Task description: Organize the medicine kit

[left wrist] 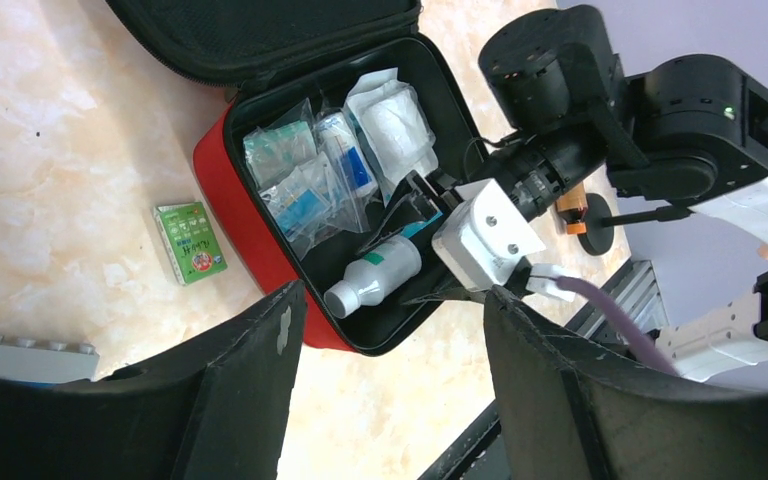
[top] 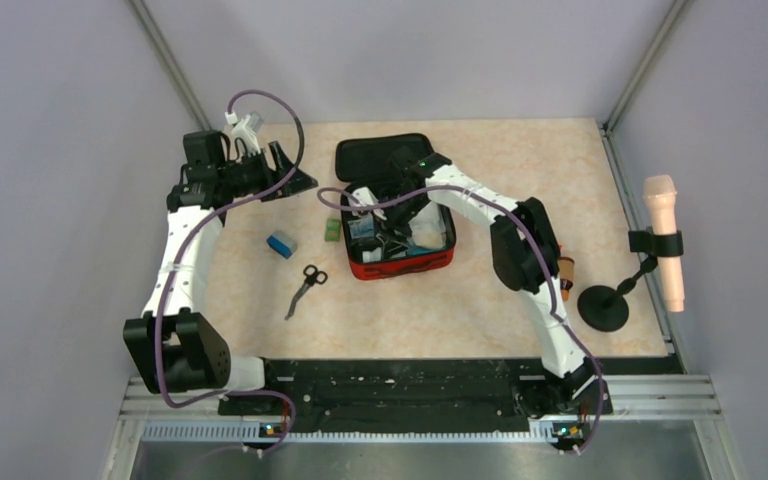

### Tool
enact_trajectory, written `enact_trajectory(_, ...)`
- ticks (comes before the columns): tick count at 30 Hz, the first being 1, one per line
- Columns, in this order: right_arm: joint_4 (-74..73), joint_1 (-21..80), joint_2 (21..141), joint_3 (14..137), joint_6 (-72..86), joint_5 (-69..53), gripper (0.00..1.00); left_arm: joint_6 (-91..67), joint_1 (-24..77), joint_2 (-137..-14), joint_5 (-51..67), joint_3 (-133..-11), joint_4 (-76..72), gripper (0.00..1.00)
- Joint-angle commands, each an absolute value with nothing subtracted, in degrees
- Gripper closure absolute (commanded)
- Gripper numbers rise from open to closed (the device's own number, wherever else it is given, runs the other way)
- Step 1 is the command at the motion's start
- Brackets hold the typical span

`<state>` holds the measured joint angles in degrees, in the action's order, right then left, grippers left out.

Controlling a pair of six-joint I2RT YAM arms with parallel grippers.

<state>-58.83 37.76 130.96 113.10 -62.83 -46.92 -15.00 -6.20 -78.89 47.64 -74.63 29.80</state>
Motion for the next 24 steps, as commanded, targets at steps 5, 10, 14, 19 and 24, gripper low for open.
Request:
enact_trajectory(5, -59.10, 36.30, 129.31, 120.47, -54.94, -51.95, 0.40, -15.91, -6.49, -79.67, 48.40, -74.92, 25.69, 0.31)
enact_trajectory(10, -55.14, 34.68, 123.87, 120.92, -46.61, -50.71, 0.41, -16.27, -6.50, -80.16, 48.27, -75.88, 25.56, 0.31)
enact_trajectory(14, -40.82, 31.35, 113.09, 109.73, -32.05, -45.31, 0.41, -16.26, -6.50, -80.14, 47.04, -75.83, 25.58, 0.32)
enact_trajectory(19, -26.90, 25.30, 100.06, 95.47, -18.23, -30.14, 0.42, -16.55, -6.42, -80.97, 45.24, -76.21, 25.42, 0.32)
enact_trajectory(24, -22.64, 20.96, 87.80, 81.89, -7.58, -8.19, 0.42, -17.31, -6.17, -82.09, 42.86, -77.06, 25.34, 0.33)
